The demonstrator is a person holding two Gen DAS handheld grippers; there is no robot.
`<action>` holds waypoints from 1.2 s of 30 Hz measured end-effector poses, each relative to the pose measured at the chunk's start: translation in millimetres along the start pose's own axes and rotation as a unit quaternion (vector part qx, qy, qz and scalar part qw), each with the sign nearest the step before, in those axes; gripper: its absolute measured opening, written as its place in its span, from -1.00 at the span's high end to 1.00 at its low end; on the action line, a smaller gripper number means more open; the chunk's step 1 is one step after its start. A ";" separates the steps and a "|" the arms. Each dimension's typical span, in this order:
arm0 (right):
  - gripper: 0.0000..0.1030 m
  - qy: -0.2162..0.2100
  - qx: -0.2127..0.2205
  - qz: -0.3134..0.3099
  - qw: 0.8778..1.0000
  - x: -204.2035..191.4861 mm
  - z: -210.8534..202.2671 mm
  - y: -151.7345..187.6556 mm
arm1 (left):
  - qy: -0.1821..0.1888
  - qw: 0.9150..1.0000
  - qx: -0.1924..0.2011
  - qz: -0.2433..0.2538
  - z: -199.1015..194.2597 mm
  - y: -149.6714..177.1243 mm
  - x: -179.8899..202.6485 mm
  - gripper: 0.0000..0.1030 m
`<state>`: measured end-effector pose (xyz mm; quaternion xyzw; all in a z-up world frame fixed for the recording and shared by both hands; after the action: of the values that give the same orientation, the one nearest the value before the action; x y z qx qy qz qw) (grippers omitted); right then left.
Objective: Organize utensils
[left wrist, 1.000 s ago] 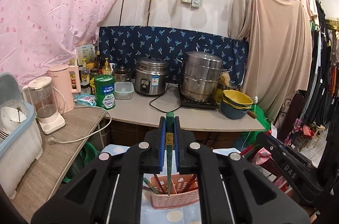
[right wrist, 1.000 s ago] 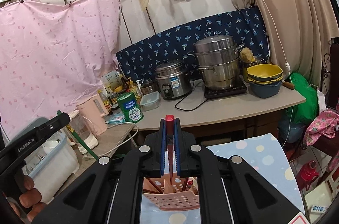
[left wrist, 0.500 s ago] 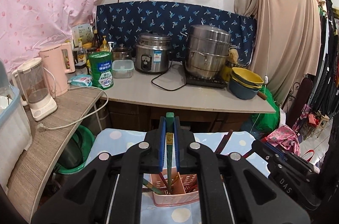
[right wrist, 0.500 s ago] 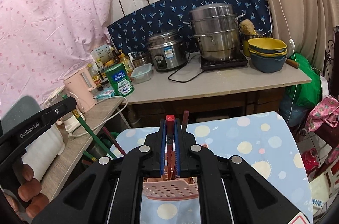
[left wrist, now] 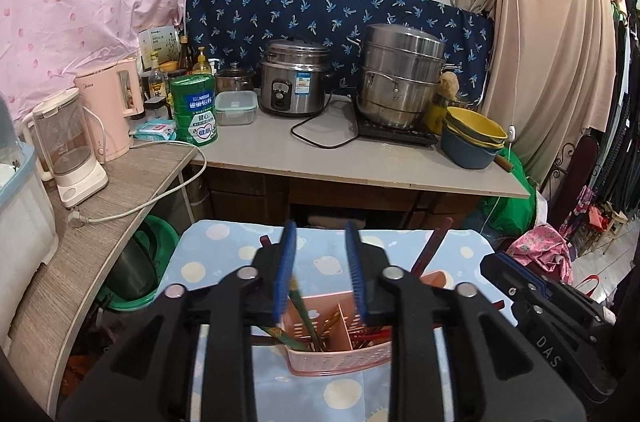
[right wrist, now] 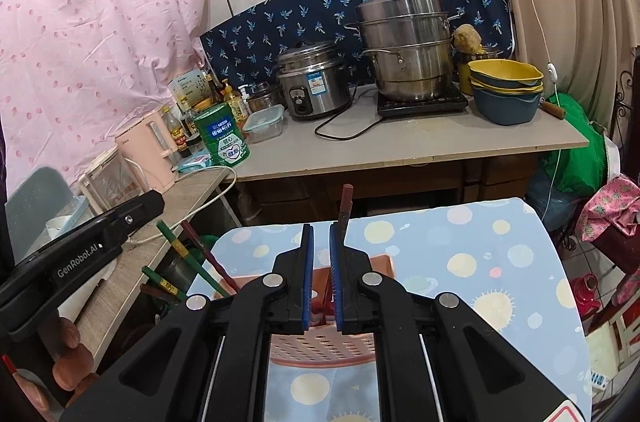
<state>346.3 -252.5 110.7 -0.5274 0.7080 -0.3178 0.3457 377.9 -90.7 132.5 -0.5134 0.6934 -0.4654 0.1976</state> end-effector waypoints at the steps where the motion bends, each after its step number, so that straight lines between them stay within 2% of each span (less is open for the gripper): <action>1: 0.82 0.000 0.001 0.000 1.000 0.3 -1.3 0.4 | -0.002 1.000 0.001 0.001 -0.2 0.5 0.4 0.38; 8: 0.74 -0.004 0.001 -0.003 1.000 -1.0 -12.6 3.2 | -0.011 1.000 0.003 0.004 -11.1 8.2 3.4 0.15; 9: 0.68 -0.005 0.002 -0.004 1.000 -1.3 -15.7 4.3 | -0.013 1.000 0.004 0.005 -14.1 10.1 3.7 0.08; 12: 0.50 -0.001 0.007 -0.013 1.000 -3.2 -27.9 9.6 | -0.017 1.000 0.004 0.011 -22.4 15.0 5.6 0.05; 18: 0.29 0.009 0.015 -0.039 0.999 -4.8 -55.5 27.2 | -0.020 1.000 0.001 0.016 -41.1 33.4 9.9 -0.08; 27: 0.23 0.040 0.008 -0.073 0.997 -7.6 -88.6 67.4 | -0.032 0.999 -0.011 0.023 -70.8 71.1 14.1 -0.19; 31: 0.23 0.053 0.003 -0.078 0.996 -8.7 -98.2 84.3 | -0.035 0.999 -0.015 0.021 -82.8 86.5 13.6 -0.35; 36: 0.23 0.063 0.006 -0.083 0.995 -7.1 -106.2 101.1 | -0.042 0.999 -0.025 0.024 -91.1 106.2 14.8 -0.41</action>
<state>206.8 -212.2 88.8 -0.5609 0.6807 -0.3821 0.2759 247.4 -59.5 90.0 -0.5207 0.7078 -0.4210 0.2250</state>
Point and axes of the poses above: each gripper's, at about its wrist camera, not at the fingertips, and z roughly the way its jaws point, x to its right, y to its underside, the point moved 5 cm from there along z, roughly the way its jaws point, and after that the axes turned 11 degrees about y, right-handed, at the moved point
